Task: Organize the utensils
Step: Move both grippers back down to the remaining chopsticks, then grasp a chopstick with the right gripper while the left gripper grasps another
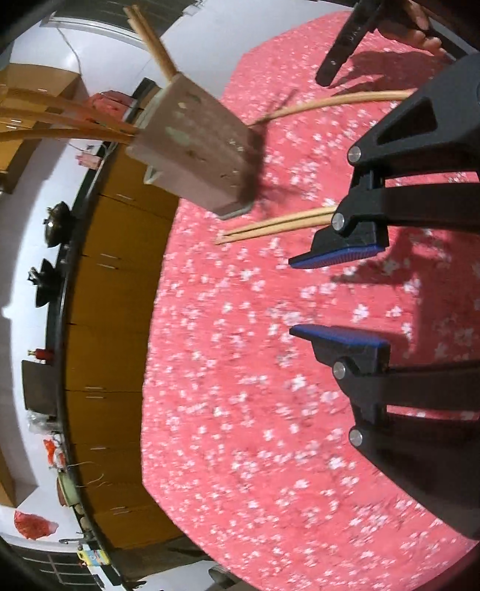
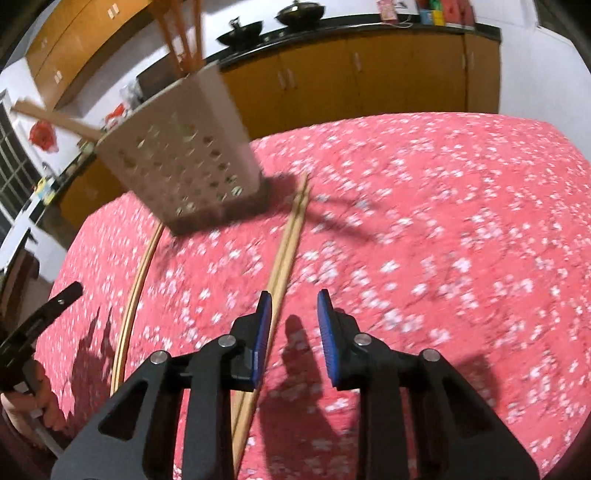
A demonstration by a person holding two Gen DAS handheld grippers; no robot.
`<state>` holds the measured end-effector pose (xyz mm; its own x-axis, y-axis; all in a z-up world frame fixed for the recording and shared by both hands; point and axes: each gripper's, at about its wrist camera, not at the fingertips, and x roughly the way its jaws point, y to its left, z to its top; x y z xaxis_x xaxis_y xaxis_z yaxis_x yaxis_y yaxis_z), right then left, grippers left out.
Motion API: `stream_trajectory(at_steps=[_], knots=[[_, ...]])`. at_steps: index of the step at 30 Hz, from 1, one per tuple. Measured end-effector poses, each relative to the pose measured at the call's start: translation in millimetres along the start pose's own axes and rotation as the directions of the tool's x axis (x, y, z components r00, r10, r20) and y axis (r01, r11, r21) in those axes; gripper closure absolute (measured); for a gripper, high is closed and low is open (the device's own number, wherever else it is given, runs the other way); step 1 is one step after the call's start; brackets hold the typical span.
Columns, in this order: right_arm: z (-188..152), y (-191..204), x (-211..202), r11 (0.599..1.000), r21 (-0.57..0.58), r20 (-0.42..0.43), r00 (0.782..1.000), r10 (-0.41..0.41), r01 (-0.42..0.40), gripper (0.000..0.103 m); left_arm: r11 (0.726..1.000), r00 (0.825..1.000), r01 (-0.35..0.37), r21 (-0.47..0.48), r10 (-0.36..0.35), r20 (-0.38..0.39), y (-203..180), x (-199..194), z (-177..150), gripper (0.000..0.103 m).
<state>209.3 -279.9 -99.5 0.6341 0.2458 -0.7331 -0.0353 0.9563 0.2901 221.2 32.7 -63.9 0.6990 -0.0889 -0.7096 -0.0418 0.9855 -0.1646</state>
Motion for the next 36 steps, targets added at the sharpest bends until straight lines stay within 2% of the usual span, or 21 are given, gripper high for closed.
stream_trajectory(at_steps=[5,11,13,15,18,22,28,36], knots=[[-7,11,12,0.999,-0.048,-0.046,0.999,-0.021,0.019,0.086,1.000,1.000,0.015,0.014,-0.015,-0.015,-3,2,-8,0.071],[-8,13,12,0.997,-0.073,-0.045,0.998,-0.034,0.031,0.086,0.998,0.998,0.057,0.034,-0.056,-0.034,-13,4,-12,0.071],[-6,16,14,0.992,-0.109,-0.043,0.997,-0.070,0.065,0.086,0.996,0.996,0.075,0.041,-0.073,-0.043,-17,5,-13,0.071],[-4,16,20,0.981,-0.144,-0.033,0.990,-0.136,0.130,0.092,0.994,0.994,0.094,0.048,-0.092,-0.055,-20,7,-15,0.071],[5,5,24,0.977,-0.118,-0.007,0.984,-0.179,0.177,0.095,0.990,0.989,0.128,0.059,-0.123,-0.080,-25,9,-20,0.071],[14,-11,26,0.982,-0.064,-0.003,0.984,-0.180,0.179,0.096,0.985,0.984,0.155,0.077,-0.147,-0.102,-31,12,-25,0.073],[12,-12,25,0.980,-0.084,0.005,0.983,-0.182,0.182,0.096,0.979,0.978,0.173,0.108,-0.157,-0.139,-39,18,-35,0.079],[4,-14,15,0.982,-0.098,-0.010,0.987,-0.161,0.160,0.095,0.975,0.981,0.143,0.172,-0.117,-0.155,-50,20,-41,0.080]])
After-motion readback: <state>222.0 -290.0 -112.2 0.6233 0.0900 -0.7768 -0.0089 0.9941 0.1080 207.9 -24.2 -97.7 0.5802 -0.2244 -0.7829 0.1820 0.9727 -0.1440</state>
